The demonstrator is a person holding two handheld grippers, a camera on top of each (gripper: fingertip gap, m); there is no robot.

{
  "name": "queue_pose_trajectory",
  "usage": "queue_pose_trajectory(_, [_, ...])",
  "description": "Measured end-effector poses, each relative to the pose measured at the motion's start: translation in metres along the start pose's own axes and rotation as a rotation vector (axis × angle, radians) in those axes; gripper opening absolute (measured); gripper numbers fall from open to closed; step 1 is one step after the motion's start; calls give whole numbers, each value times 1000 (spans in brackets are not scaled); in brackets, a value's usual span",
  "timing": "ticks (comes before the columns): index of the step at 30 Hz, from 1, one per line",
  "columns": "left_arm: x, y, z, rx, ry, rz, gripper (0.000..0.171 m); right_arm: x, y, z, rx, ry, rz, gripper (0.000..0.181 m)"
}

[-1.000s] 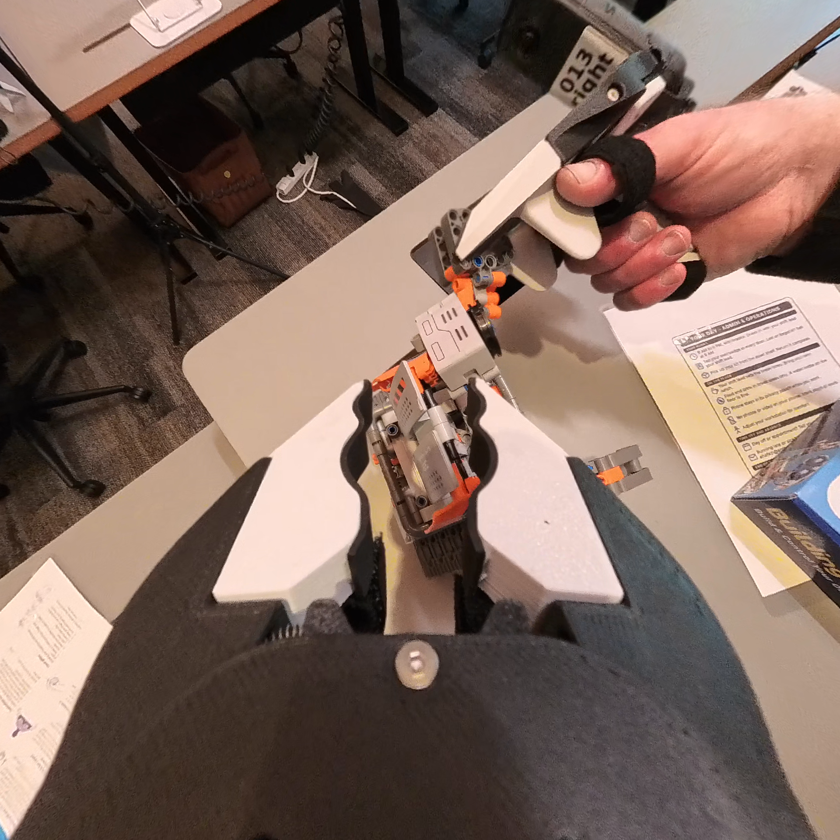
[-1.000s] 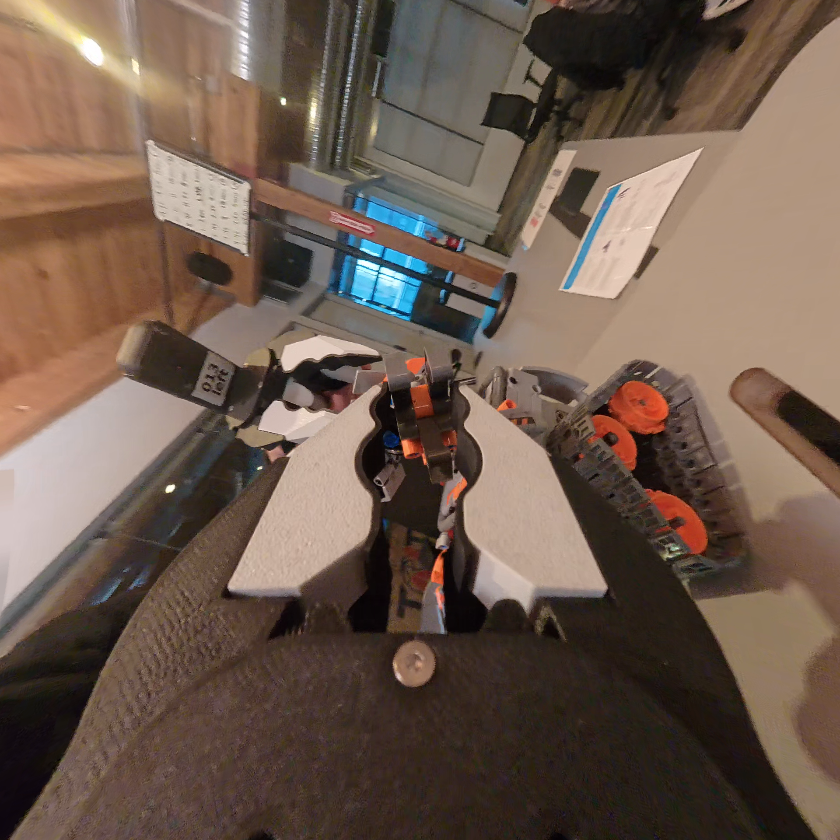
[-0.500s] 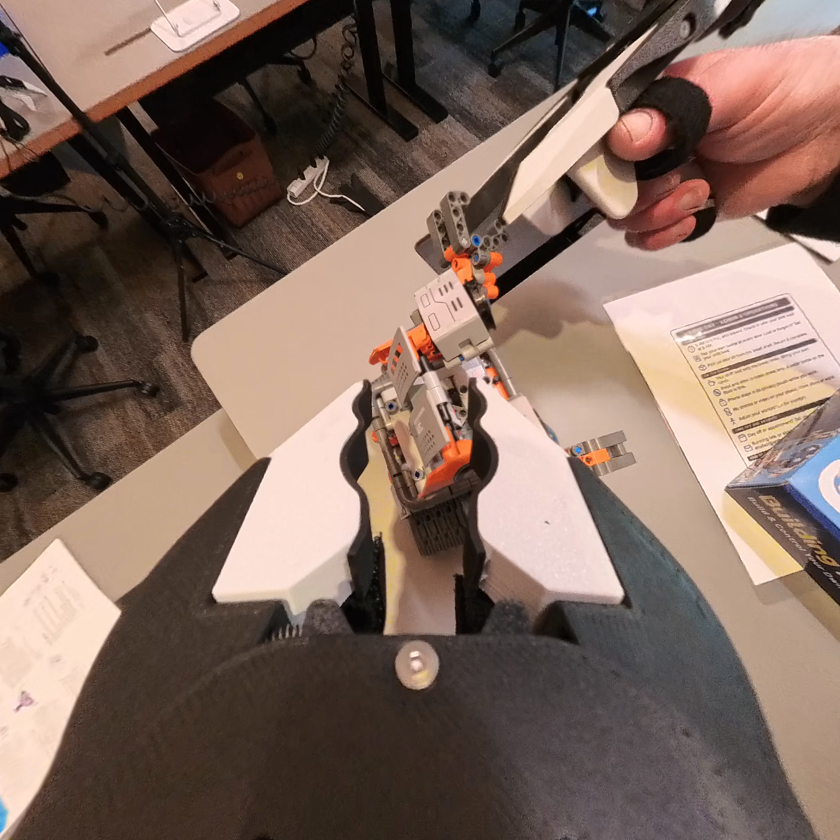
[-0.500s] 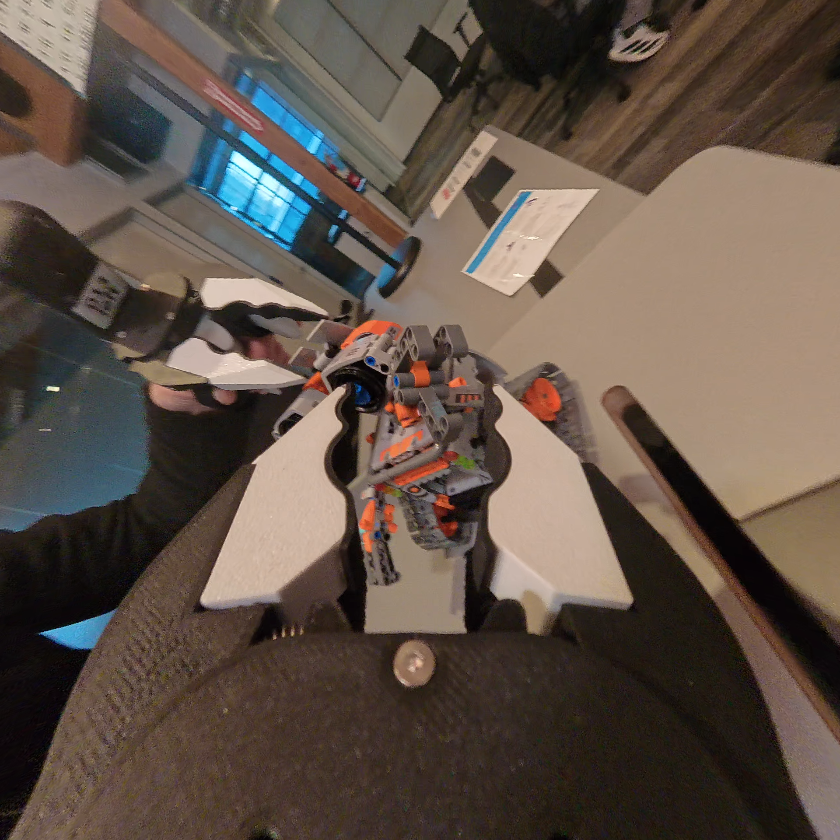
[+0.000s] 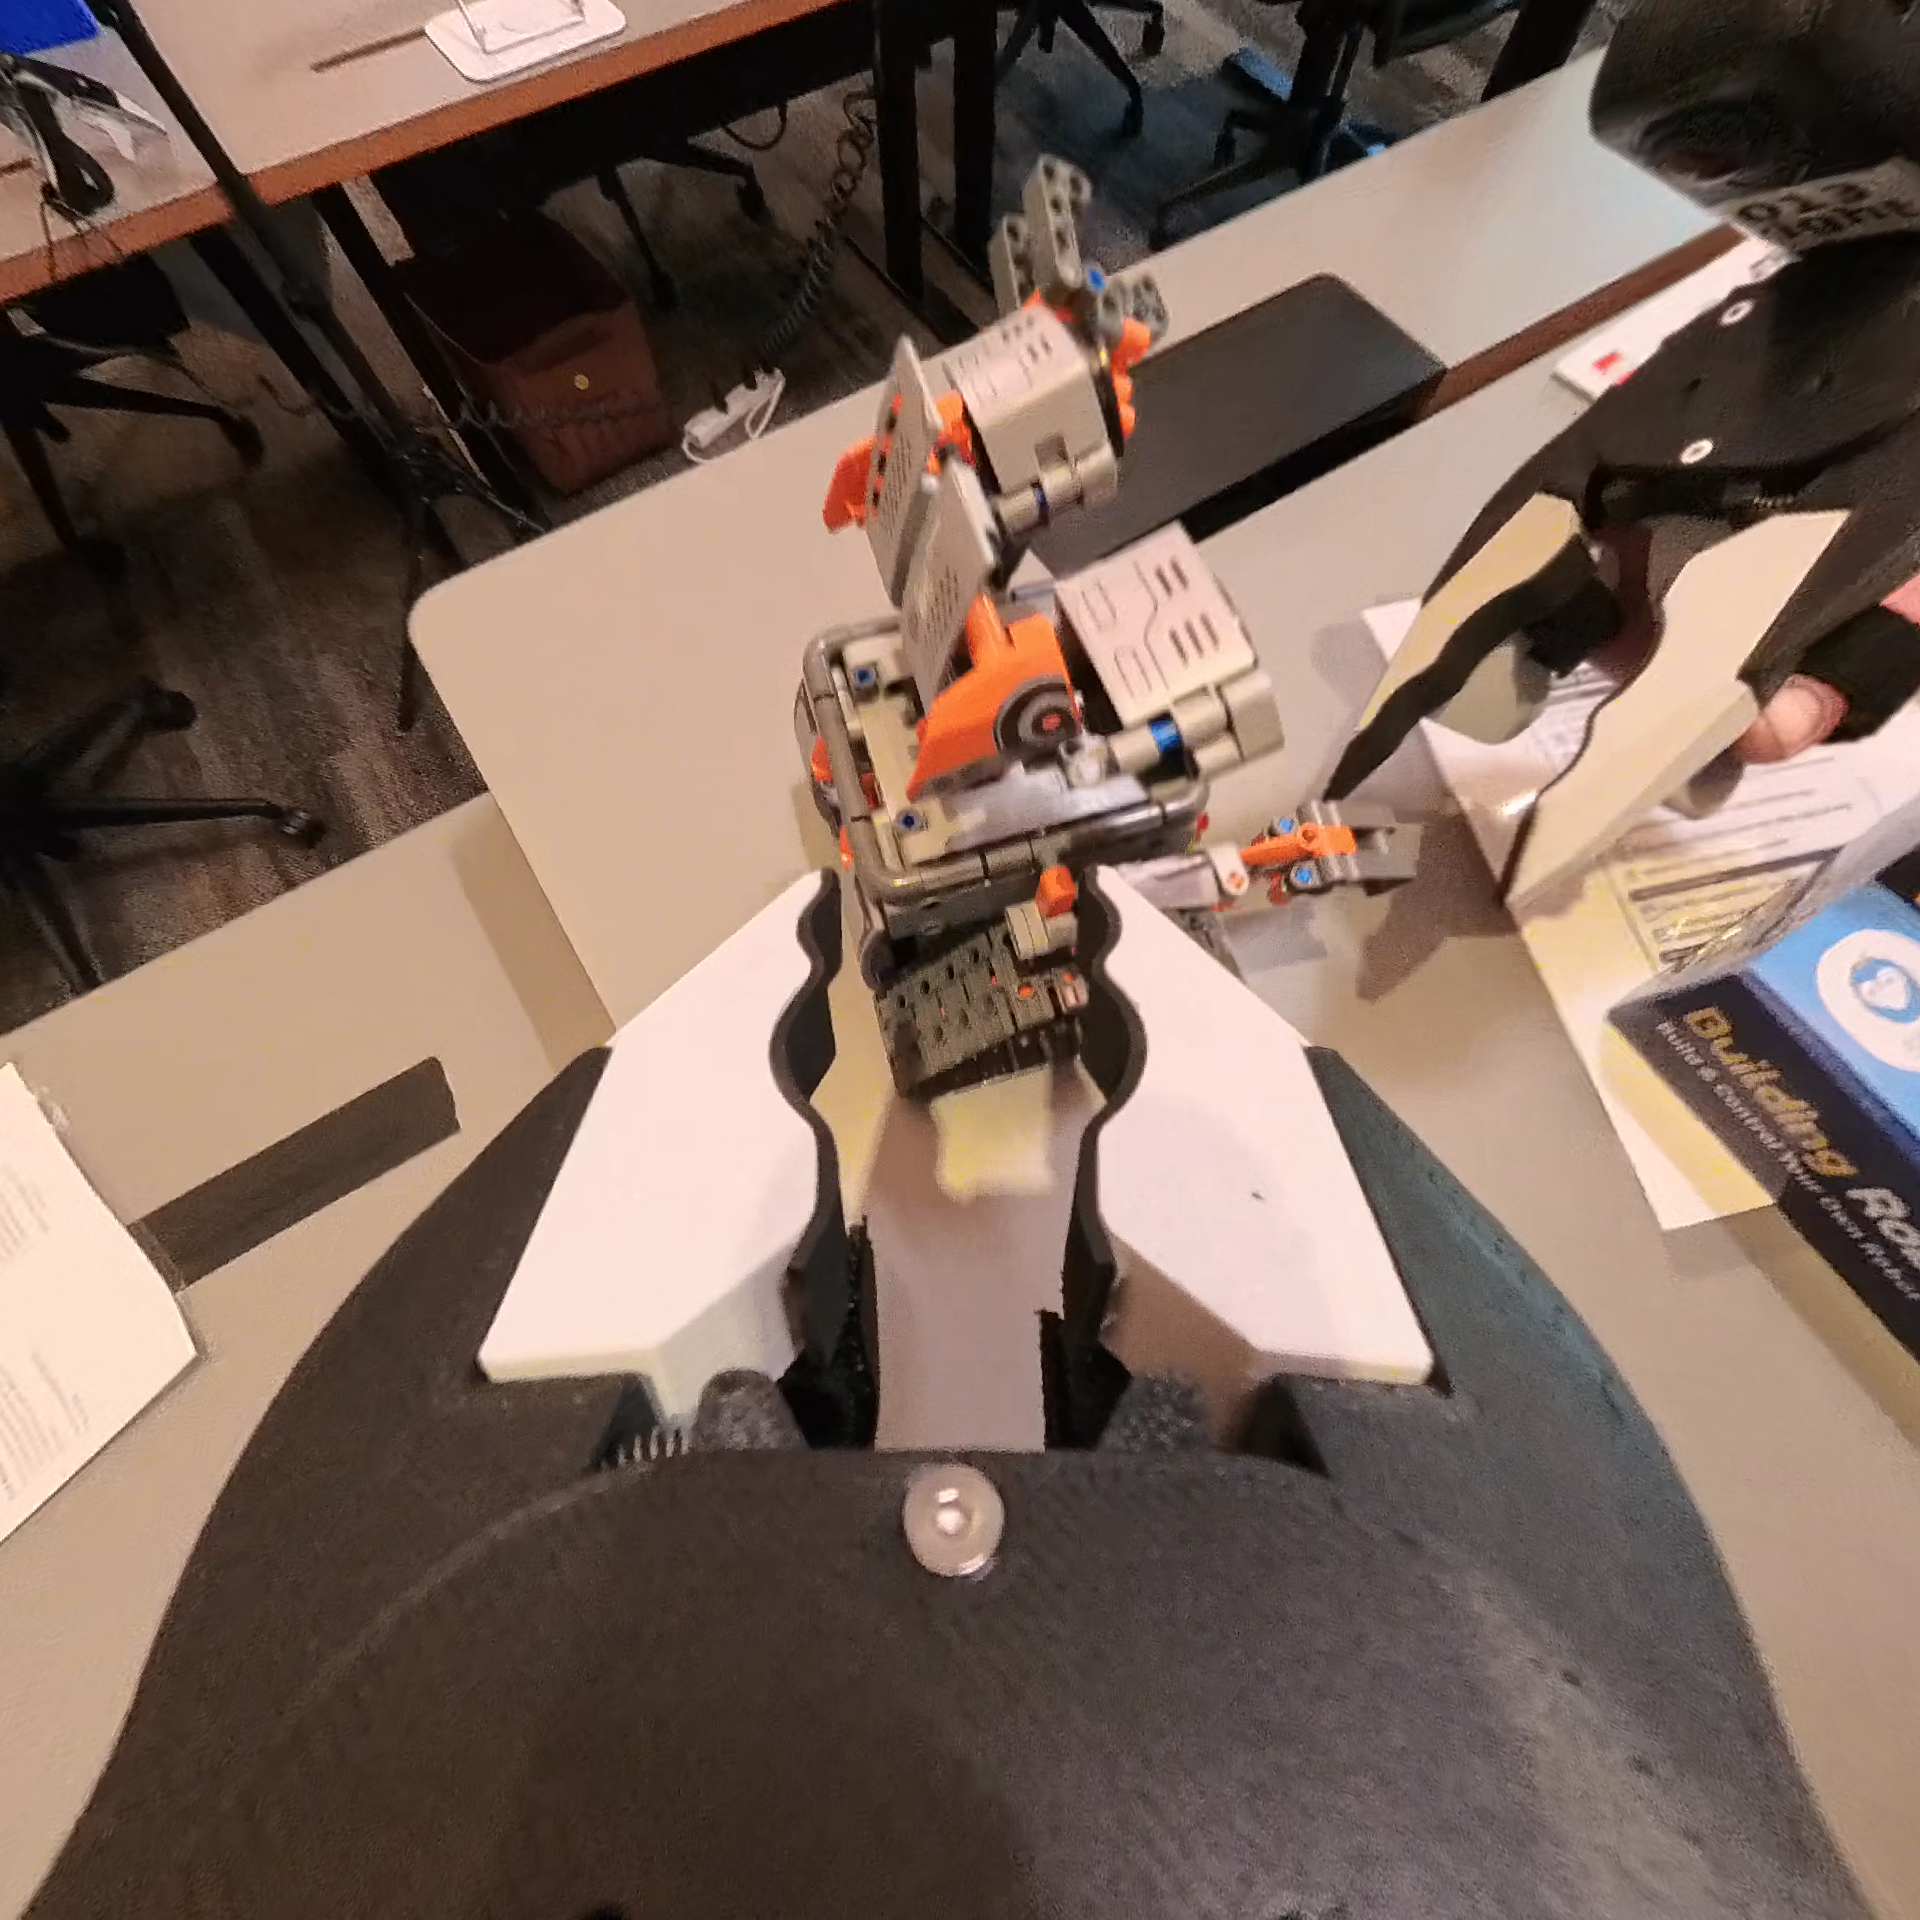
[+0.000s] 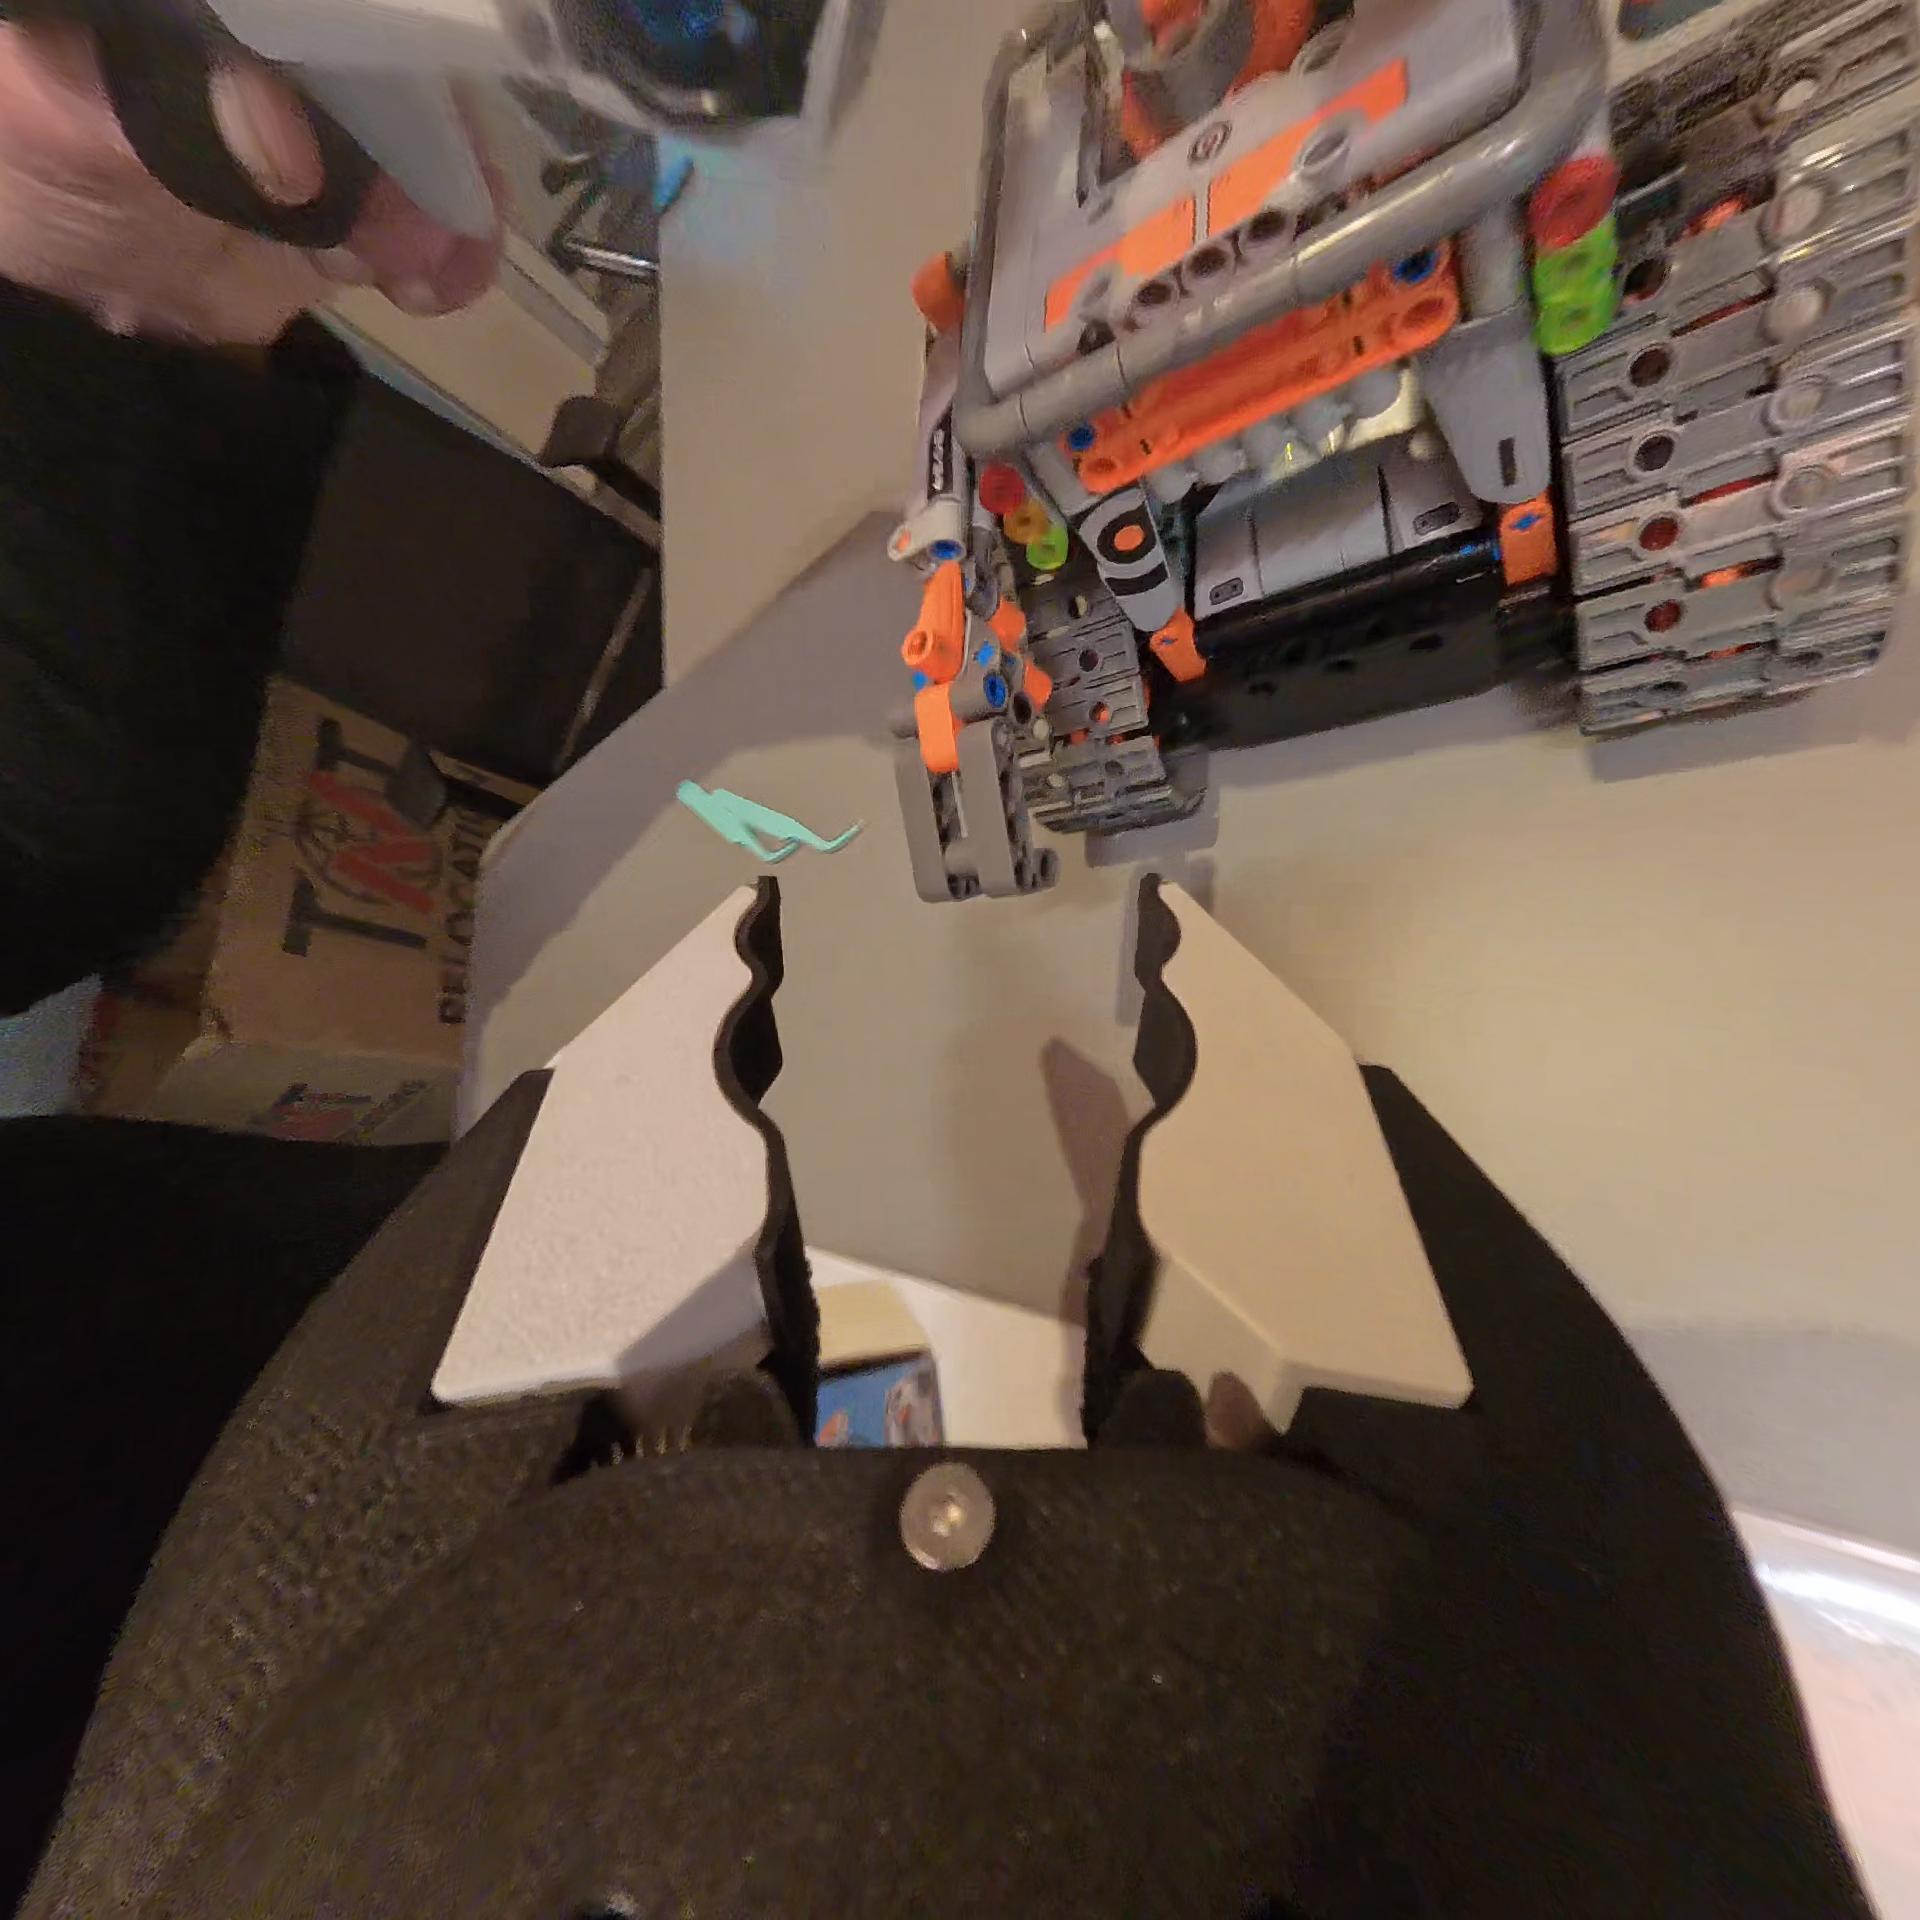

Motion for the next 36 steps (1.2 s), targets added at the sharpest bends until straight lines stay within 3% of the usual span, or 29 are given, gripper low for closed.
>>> queue_pose_trajectory(3, [-11, -4, -19, 23, 6, -28, 41, 6, -21, -11, -29, 51, -15, 58])
queue_pose_trajectory(6, [-23, -8, -31, 43, -17, -26, 42, 8, -29, -12, -19, 77, -64, 29])
queue_pose_trajectory(10, [-45, -7, -33, -21, -73, -24, 38, 16, -17, 1, -48, 80, -59, 28])
queue_pose_trajectory(15, [-73, -17, -34, -70, -403, 19, 33, 29, -4, 26, -30, 146, -93, 28])
queue_pose_trajectory(19, [-77, -34, -36, -117, -657, 152, 27, 38, -2, 40, 17, 189, -131, 28])
queue_pose_trajectory(22, [-75, -43, -44, -141, -707, 210, 28, 42, -3, 44, 38, 197, -146, 28])
queue_pose_trajectory(26, [-79, -49, -48, -178, -778, 257, 16, 48, -2, 49, 6, 200, -160, 28])
queue_pose_trajectory(36, [-75, -50, -41, -187, -687, 267, 15, 75, -20, 45, -42, 387, -336, 25])
Point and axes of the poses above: each gripper's, where its closed fingertips meet, y back along the fingers, z out of its top, x = y × z across the jaws, the point moved 8 cm from there along y, back along the fingers, and after that the axes turned 13 degrees about -x, right-handed, at the moved point
